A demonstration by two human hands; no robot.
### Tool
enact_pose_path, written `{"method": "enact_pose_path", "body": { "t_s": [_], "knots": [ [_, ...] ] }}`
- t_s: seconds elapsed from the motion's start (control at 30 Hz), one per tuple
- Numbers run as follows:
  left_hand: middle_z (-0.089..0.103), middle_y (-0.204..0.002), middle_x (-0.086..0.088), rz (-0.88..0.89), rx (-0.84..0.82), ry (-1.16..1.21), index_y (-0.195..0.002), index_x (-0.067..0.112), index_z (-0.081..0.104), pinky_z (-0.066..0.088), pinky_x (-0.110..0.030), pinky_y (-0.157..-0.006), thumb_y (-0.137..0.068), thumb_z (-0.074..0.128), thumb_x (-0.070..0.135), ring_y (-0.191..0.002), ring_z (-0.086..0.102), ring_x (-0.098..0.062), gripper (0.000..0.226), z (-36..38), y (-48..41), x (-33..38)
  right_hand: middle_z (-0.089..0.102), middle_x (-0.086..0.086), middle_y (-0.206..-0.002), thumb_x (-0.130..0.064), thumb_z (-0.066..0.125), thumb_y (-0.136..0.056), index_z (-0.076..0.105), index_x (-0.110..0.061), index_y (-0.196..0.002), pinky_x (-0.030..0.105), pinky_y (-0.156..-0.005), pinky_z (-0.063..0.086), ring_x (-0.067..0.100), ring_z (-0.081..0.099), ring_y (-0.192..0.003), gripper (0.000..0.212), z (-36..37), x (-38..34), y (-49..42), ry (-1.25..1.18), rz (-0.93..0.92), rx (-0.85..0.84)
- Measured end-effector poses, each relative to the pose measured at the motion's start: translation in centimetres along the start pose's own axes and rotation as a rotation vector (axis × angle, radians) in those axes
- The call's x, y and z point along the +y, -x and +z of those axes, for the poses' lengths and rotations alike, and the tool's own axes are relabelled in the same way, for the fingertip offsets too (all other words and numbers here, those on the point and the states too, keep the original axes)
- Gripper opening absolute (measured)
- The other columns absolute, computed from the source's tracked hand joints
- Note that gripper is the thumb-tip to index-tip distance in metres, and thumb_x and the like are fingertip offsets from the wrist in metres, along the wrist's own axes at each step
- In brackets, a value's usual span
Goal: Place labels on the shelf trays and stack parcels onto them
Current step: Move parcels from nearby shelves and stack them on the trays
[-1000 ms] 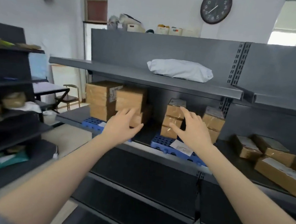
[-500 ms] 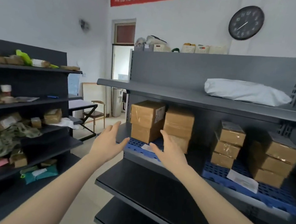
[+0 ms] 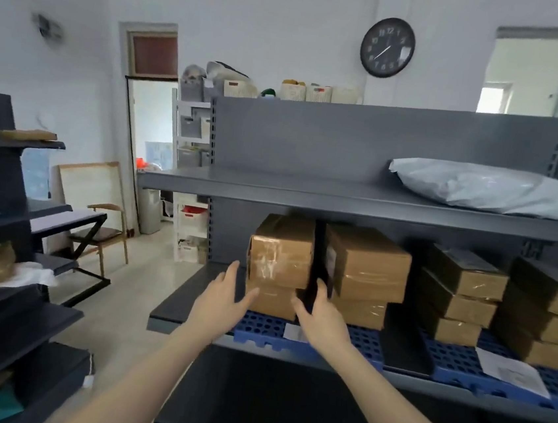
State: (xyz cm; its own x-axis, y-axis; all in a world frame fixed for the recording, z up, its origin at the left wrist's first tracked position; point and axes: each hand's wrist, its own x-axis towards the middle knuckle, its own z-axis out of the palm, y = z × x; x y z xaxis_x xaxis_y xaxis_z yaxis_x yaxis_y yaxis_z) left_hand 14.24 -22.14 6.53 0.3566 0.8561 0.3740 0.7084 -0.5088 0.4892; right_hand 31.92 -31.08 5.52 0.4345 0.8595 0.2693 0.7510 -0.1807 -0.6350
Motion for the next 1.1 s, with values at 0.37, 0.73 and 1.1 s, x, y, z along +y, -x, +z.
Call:
{"method": "enact_pose_path", "body": {
  "t_s": [0.37,0.73,1.1],
  "knots": [
    [0.044,-0.143,-0.015,-0.067,-0.082,0.235,-0.15,0.016,0.013,0.048,-0.043,-0.094,-0.093,0.045,0.05,-0.121,0.052,-0.031,0.074,2.4,-6.8,-0.2,0.054,0.006,-0.129,-0.048,0.035,-0.097,0.008,-0.022,-0.15,0.038,-0.084,0.052,0.021,0.06,-0.102,0.065,1.3,-0.6,-4.8,0.038,0.028,0.001],
    [0.06,-0.122,-0.014,-0.154,-0.154,0.423,-0.139,0.016,0.028,0.051,-0.039,-0.086,-0.098,0.042,0.038,-0.103,0.061,-0.03,0.049,4.1,-9.8,-0.5,0.059,0.002,-0.12,-0.039,0.037,-0.099,0.008,-0.026,-0.148,0.033,-0.081,0.053,0.017,0.062,-0.097,0.058,2.7,-1.4,-7.9,0.039,0.091,0.012],
    [0.049,-0.085,0.014,-0.154,-0.079,0.516,-0.137,0.019,0.029,0.043,-0.024,-0.06,-0.095,0.046,0.038,-0.071,0.052,-0.002,0.049,4.8,-8.6,-0.6,0.058,0.001,-0.109,-0.035,0.04,-0.098,-0.002,-0.023,-0.15,0.029,-0.067,0.051,0.013,0.059,-0.08,0.067,3.4,-1.4,-7.0,0.063,0.053,-0.025]
  ]
}}
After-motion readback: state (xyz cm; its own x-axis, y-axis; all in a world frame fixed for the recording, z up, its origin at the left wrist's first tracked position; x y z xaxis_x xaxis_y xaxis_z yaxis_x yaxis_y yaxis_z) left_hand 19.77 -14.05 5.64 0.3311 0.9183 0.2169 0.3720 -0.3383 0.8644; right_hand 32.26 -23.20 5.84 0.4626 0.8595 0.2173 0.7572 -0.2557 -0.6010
